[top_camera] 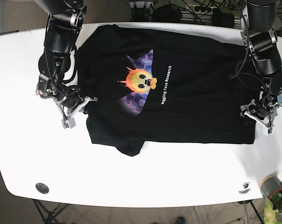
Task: Fold the T-shirt properly
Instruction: 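Move both grippers down the shirt sides and grasp the side edges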
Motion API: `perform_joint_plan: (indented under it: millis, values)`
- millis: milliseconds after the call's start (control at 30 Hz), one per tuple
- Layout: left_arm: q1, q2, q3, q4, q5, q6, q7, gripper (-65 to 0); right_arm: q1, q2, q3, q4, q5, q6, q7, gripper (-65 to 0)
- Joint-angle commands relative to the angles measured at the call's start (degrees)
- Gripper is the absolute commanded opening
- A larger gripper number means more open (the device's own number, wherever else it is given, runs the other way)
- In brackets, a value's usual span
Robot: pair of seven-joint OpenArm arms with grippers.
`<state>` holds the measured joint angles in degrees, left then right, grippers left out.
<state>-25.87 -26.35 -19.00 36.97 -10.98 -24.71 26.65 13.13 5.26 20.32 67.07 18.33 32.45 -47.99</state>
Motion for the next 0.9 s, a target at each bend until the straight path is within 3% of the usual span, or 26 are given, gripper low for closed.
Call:
perform_joint_plan:
  millis: [0, 100, 233, 567, 700, 867]
  values:
    - [-1.6, 0.0, -0.1, -0.4, 0.0, -0.8, 0.6, -15.8, 0.7, 0.3, 0.0, 0.6, -0.6, -0.23, -0.7, -62.6]
    - [-1.9, 0.5, 0.0, -1.7, 0.0, -4.7, 2.4, -17.6, 0.7, 0.4, 0.1, 0.6, -0.6, -0.23, -0.7, -62.6]
    - [-1.8, 0.5, 0.0, -2.1, 0.2, -8.1, 3.0, -31.0, 0.7, 0.4, 0.1, 1.5, -0.6, -0.23, -0.7, -62.6]
    - [-1.7, 0.6, -0.2, -1.8, 0.1, -8.0, 2.9, -64.7, 0.6, 0.4, 0.1, 3.7, -0.6, -0.23, -0.8, -62.6]
    - [-1.7, 0.5, -0.6, -1.7, -0.2, -8.3, 2.9, -65.0, 0.6, 0.4, 0.0, 5.0, -0.6, -0.23, -0.8, -62.8]
    - [-1.7, 0.5, -6.4, 4.0, -0.1, -8.4, 4.6, -65.0, 0.7, 0.5, -0.1, 9.1, -1.0, -0.31, -1.1, -62.8]
